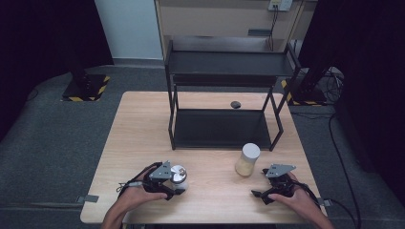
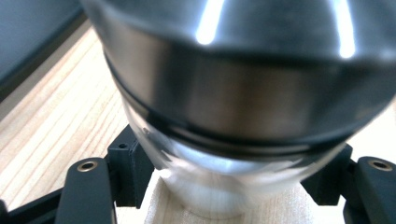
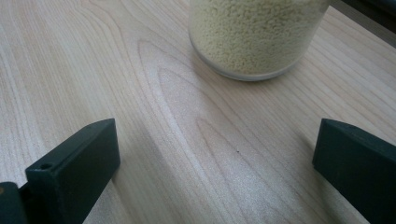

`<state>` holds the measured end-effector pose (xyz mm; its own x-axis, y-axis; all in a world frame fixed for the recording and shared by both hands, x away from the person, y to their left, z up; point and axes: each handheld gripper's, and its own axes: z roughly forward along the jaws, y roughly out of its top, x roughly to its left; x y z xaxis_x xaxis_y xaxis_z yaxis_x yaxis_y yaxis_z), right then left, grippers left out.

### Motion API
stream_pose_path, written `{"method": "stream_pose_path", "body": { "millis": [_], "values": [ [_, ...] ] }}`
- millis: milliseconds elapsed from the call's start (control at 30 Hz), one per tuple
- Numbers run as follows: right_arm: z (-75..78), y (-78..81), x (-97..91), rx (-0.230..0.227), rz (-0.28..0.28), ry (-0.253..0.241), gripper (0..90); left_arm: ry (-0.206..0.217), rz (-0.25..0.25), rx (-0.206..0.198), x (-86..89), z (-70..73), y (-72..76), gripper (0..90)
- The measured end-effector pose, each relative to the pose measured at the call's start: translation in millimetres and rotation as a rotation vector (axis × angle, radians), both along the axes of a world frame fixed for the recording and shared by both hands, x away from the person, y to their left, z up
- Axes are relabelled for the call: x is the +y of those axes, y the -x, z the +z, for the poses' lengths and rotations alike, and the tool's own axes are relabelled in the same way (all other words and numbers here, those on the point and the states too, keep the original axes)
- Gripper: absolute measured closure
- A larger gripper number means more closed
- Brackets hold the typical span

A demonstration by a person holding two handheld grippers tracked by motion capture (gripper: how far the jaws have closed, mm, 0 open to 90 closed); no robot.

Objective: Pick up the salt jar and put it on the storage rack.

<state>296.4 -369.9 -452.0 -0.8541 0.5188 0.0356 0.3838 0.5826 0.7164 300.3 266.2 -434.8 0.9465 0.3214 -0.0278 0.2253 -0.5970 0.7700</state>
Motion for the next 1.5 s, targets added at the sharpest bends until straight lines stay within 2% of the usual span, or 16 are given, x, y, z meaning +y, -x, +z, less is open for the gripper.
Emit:
{"method": "stream_pose_path", "body": {
  "millis": [233,467,833,933,1133,1300,1467,1500],
  "values": [
    [0.0,0.1,0.0,0.000,0.000,0.000,1.4,0.027,0.010,-0.012,-0.8,6.3,3.2,29.7],
    [0.0,0.1,0.0,0.000,0.000,0.000,1.4,0.015,0.013,-0.024,-8.0,12.2,3.6,29.8],
    [0.0,0.0,0.0,0.000,0.000,0.000,1.4,0.027,-0.007,-0.007,-25.7,15.8,-5.3,29.8],
    [0.0,0.0,0.0,0.000,0.000,0.000,1.4,0.011,-0.005,-0.014,-32.6,22.2,-9.3,29.8],
    [0.0,0.0,0.0,0.000,0.000,0.000,1.4,0.014,-0.016,-0.015,-38.0,35.5,-20.3,29.8],
    [0.0,0.1,0.0,0.000,0.000,0.000,1.3,-0.012,-0.010,-0.022,-45.3,52.5,-31.0,29.8],
    [0.0,0.1,0.0,0.000,0.000,0.000,1.4,-0.006,-0.013,-0.023,-52.5,69.8,-42.5,29.8],
    [0.1,0.1,0.0,0.000,-0.001,0.000,1.4,-0.006,-0.013,-0.023,-52.5,69.8,-42.5,29.8]
  ]
}}
